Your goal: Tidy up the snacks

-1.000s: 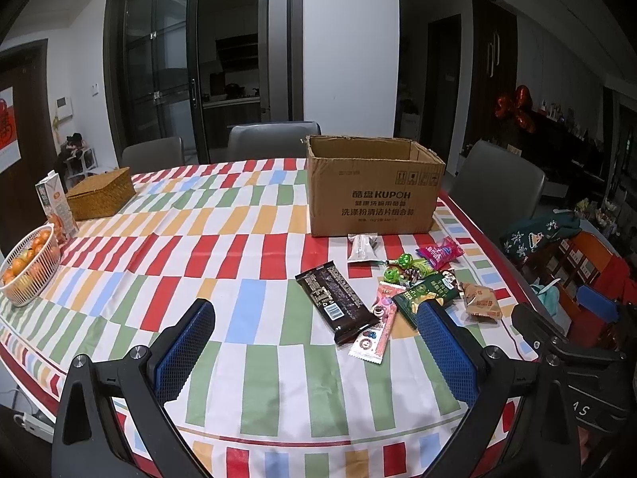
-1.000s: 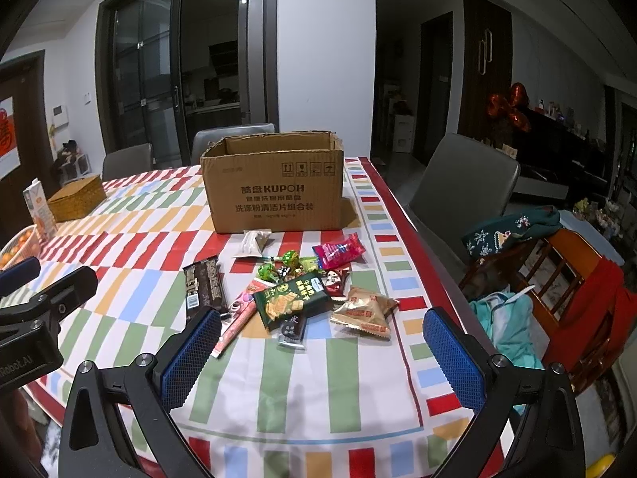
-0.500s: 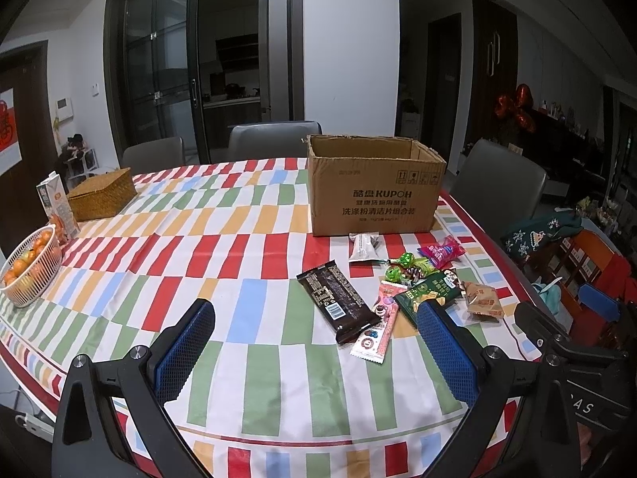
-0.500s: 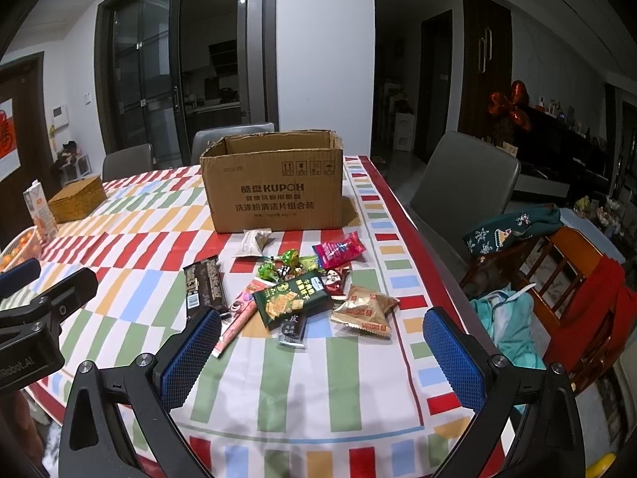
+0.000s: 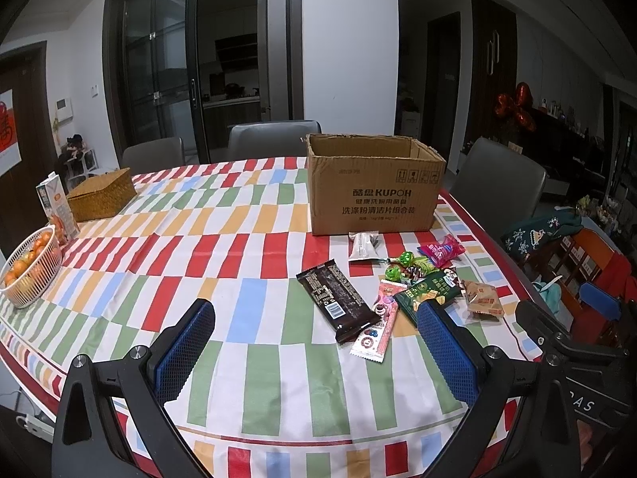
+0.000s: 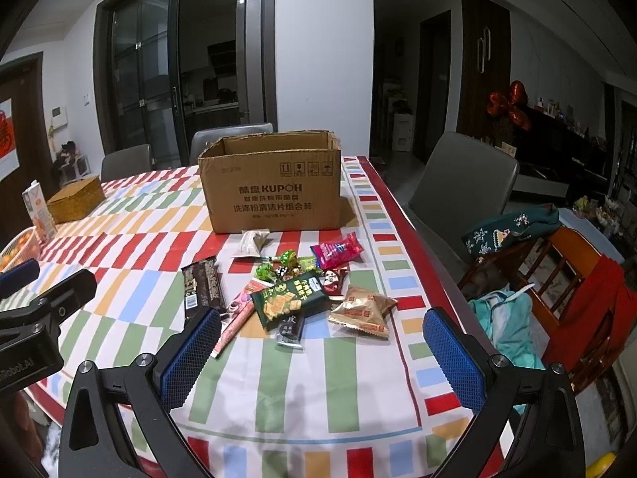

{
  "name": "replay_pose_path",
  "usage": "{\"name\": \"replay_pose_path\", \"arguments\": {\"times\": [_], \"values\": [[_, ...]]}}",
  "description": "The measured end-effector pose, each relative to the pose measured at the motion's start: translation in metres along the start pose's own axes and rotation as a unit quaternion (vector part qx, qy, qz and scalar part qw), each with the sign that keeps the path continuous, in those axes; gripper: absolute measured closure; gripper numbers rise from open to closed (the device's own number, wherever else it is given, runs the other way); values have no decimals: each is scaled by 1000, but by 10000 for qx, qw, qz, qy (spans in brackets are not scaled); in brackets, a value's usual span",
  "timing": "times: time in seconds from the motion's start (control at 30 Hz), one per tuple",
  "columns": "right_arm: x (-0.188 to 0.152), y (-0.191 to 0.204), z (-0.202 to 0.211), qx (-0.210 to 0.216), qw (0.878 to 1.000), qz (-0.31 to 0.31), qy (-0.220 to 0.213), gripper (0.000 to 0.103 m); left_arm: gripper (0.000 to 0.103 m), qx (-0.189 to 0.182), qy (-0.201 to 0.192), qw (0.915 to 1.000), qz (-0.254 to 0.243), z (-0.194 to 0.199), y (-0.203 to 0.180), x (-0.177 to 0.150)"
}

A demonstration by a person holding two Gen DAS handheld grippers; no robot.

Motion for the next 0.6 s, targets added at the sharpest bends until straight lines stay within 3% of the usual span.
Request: {"name": "replay_pose_path", "arguments": {"times": [0.6], "values": [[0,0,1,3,10000,-5,7,0,0,0,8,10000,2,0,0,0]]}}
Point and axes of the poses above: each gripper's, at about its wrist camera, not at the fingertips, and z roughly against the way its jaws point, y to its left, x to its top, the point moved 10 cm from there along -z, roughly the way its jaws point, and after that the axes turned 13 degrees about z, right-handed, at the moved point
